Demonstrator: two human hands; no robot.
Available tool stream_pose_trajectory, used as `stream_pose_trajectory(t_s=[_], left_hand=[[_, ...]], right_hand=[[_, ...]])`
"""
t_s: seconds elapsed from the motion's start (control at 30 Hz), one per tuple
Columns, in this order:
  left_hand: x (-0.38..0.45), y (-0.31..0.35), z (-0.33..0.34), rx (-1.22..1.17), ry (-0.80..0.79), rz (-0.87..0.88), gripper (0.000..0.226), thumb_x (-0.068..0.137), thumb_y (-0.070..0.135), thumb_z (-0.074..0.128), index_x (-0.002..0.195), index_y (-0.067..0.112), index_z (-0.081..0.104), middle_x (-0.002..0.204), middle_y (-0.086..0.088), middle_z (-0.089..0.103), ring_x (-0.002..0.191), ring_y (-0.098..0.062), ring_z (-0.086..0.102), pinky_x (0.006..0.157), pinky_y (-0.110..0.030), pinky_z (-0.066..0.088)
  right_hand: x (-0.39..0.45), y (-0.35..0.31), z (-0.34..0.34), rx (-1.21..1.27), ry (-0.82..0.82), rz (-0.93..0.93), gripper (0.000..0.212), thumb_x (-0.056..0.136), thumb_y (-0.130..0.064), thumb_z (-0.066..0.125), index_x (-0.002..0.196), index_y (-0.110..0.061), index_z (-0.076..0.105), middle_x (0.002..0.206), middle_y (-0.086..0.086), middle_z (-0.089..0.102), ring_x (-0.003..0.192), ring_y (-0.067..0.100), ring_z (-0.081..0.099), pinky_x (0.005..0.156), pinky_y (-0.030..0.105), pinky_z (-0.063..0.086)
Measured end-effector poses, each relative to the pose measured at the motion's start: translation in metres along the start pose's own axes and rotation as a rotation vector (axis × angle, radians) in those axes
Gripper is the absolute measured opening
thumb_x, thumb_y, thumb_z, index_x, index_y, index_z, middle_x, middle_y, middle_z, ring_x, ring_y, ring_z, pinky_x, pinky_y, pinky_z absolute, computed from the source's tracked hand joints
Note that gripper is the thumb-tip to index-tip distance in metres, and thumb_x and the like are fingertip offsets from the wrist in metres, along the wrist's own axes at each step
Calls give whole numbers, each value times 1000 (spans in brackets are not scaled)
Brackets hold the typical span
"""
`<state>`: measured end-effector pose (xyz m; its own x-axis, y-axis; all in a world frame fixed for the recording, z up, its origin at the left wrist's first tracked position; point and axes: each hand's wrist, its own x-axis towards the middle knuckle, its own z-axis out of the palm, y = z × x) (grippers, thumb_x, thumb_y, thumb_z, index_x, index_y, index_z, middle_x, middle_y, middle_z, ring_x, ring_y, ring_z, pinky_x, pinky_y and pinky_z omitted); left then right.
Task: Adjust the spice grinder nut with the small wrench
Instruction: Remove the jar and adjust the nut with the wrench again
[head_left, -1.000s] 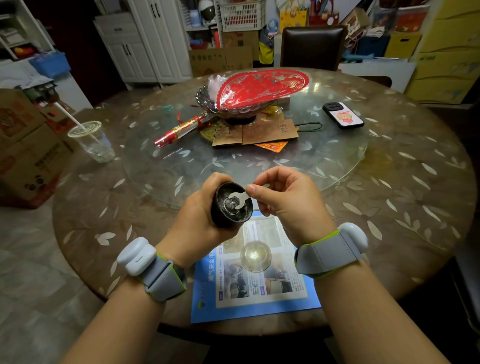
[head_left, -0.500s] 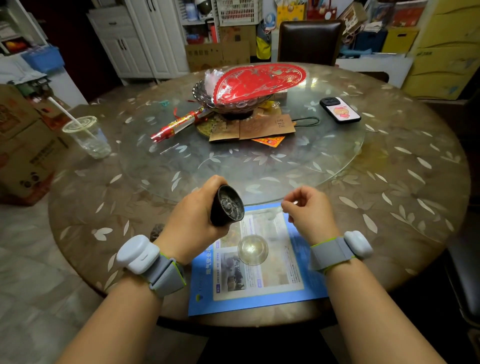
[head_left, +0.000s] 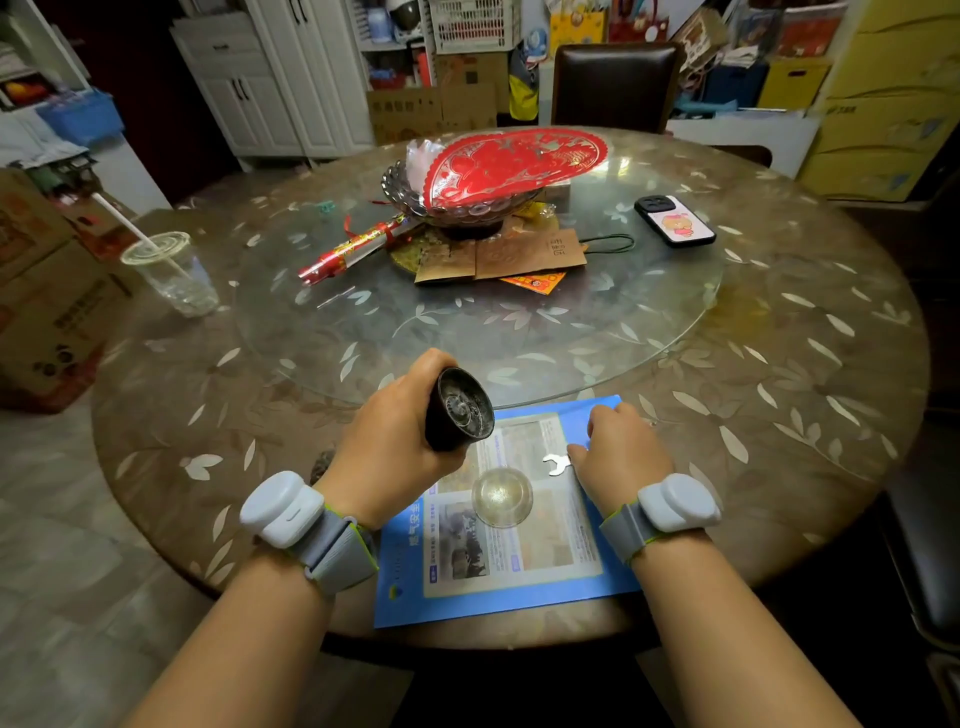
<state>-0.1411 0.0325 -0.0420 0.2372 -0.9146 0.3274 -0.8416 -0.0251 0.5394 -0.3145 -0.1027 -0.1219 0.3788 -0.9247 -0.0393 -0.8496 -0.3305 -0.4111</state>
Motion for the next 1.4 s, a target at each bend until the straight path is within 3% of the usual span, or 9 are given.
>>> stream_pose_trajectory(t_s=[0.13, 0.2, 0.27, 0.37, 0.57, 0.77, 0.97, 1.17, 1.4], left_hand=[[-2, 3, -2, -53, 38, -8, 49, 70, 12, 79, 105, 24, 46, 90, 4, 62, 83, -22, 59, 70, -43, 51], [-2, 3, -3, -79, 60, -10, 51, 69, 10, 80, 106, 22, 47, 90, 4, 62, 84, -19, 58, 72, -35, 49], [-2, 4, -4, -95, 68, -12, 52, 68, 10, 82, 107, 20, 48, 91, 3, 62, 83, -13, 56, 70, -24, 46], [-1, 6, -5, -104, 69, -16, 52, 68, 9, 82, 107, 18, 49, 91, 3, 62, 81, -9, 55, 68, -20, 44], [-4, 4, -5, -103, 80, -16, 53, 68, 11, 81, 107, 22, 48, 91, 4, 61, 84, -15, 57, 72, -35, 49], [-6, 1, -5, -99, 88, -18, 55, 68, 12, 81, 108, 28, 45, 92, 4, 62, 86, -20, 59, 73, -41, 51], [-6, -3, -8, -130, 90, -14, 54, 69, 11, 81, 106, 26, 46, 90, 8, 61, 85, -13, 60, 73, -33, 50], [-6, -4, -10, -137, 102, -28, 57, 68, 9, 82, 105, 31, 44, 91, 9, 61, 83, -9, 58, 71, -27, 49], [-5, -2, -5, -111, 51, -46, 49, 69, 12, 78, 105, 26, 47, 88, 3, 63, 80, -22, 61, 67, -46, 51]], right_hand=[[-9, -7, -4, 149, 65, -117, 20, 85, -23, 64, 99, -10, 59, 110, 6, 53, 89, 28, 57, 70, 30, 39], [-19, -18, -3, 265, -48, -222, 28, 78, -32, 71, 98, -14, 63, 100, 2, 58, 95, 22, 58, 75, 29, 42], [-29, -29, 2, 194, -197, -262, 45, 68, -46, 75, 100, -17, 61, 96, 0, 55, 93, 20, 57, 75, 30, 44], [-36, -40, 9, 41, -215, -280, 54, 61, -57, 75, 90, -19, 50, 95, -2, 46, 84, 20, 53, 67, 32, 43], [-38, -49, 14, -16, -180, -292, 65, 61, -60, 74, 102, -16, 49, 96, -3, 38, 90, 24, 56, 65, 30, 37], [-38, -50, 14, 11, -171, -269, 54, 66, -55, 70, 97, -17, 46, 95, -3, 39, 87, 22, 53, 66, 29, 36], [-31, -46, 3, 503, -140, -111, 52, 54, -55, 67, 89, -18, 57, 88, 1, 56, 75, 16, 53, 64, 29, 46], [-32, -55, -39, 1208, -201, -166, 28, 71, -21, 76, 96, -17, 63, 79, -1, 58, 59, 19, 48, 56, 28, 42], [-41, -76, -69, 1078, -191, -375, 43, 62, -35, 76, 101, -24, 64, 88, -4, 58, 67, 14, 55, 62, 27, 47]])
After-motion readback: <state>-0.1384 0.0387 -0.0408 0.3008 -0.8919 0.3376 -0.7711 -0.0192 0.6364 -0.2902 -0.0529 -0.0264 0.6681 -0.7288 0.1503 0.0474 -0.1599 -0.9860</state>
